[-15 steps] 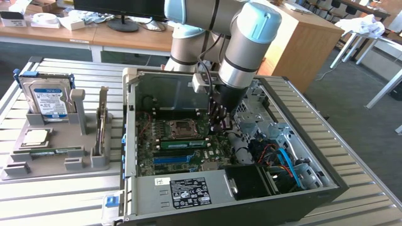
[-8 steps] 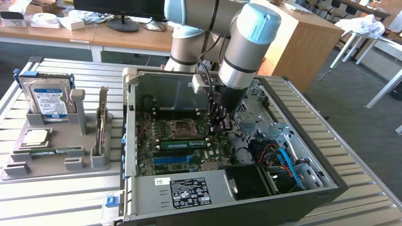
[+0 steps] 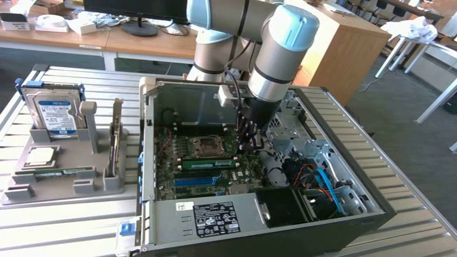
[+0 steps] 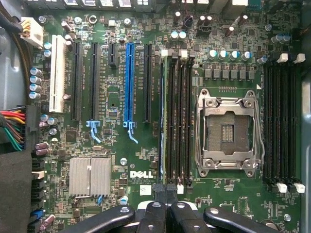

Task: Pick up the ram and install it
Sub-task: 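Press down the ram until it locks into place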

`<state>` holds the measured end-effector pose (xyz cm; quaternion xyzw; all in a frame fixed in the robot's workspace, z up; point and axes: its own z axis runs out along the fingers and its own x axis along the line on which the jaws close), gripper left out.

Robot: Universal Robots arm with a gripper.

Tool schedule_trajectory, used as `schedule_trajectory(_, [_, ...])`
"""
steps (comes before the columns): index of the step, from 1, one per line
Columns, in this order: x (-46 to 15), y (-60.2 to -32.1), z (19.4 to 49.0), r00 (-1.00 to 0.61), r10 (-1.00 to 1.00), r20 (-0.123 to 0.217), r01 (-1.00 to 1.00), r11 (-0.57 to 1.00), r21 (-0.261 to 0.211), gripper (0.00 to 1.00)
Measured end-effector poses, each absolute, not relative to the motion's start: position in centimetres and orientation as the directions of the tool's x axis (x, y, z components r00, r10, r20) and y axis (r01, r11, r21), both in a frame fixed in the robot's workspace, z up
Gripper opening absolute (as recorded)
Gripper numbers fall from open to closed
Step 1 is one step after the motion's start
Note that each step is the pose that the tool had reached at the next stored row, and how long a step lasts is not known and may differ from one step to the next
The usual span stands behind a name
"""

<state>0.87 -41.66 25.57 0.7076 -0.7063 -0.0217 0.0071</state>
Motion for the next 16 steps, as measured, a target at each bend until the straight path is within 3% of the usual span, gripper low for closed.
schedule_trajectory(16, [0.87, -41.42, 25.54, 0.001, -1.000, -0.021, -0.999, -0.002, 0.041, 0.10])
